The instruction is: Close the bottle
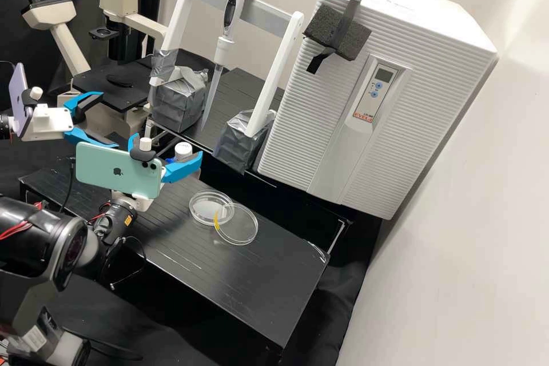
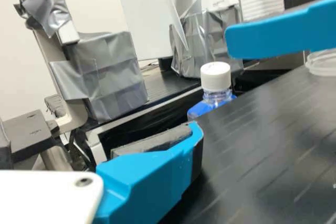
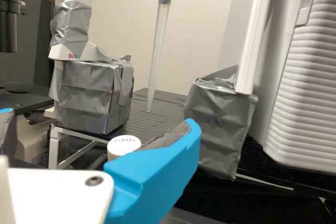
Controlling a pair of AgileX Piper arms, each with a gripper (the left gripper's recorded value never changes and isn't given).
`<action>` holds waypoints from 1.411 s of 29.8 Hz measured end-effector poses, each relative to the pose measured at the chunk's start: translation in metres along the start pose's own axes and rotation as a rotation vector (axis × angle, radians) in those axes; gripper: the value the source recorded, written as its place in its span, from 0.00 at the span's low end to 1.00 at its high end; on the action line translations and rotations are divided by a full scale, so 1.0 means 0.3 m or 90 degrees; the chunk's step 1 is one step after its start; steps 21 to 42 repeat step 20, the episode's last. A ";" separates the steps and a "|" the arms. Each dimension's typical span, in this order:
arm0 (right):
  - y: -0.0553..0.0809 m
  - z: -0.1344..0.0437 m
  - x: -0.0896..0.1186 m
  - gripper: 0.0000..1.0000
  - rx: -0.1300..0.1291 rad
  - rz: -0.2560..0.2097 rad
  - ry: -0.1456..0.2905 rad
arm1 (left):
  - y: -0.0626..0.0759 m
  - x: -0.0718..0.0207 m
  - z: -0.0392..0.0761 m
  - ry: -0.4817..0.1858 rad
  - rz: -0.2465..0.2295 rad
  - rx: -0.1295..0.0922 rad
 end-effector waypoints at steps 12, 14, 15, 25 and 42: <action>0.007 0.016 -0.007 1.00 -0.004 0.005 -0.014 | -0.013 -0.017 0.026 0.039 0.011 0.037; 0.007 0.016 -0.007 1.00 -0.004 0.005 -0.014 | -0.008 -0.018 0.027 0.047 0.022 0.049; 0.006 0.017 -0.008 1.00 -0.004 0.005 -0.014 | -0.010 -0.020 0.028 0.046 0.022 0.053; 0.004 0.018 -0.011 1.00 -0.004 0.003 -0.015 | 0.008 -0.048 0.032 0.053 0.028 0.051; 0.004 0.018 -0.011 1.00 -0.004 0.003 -0.015 | 0.008 -0.048 0.032 0.053 0.028 0.051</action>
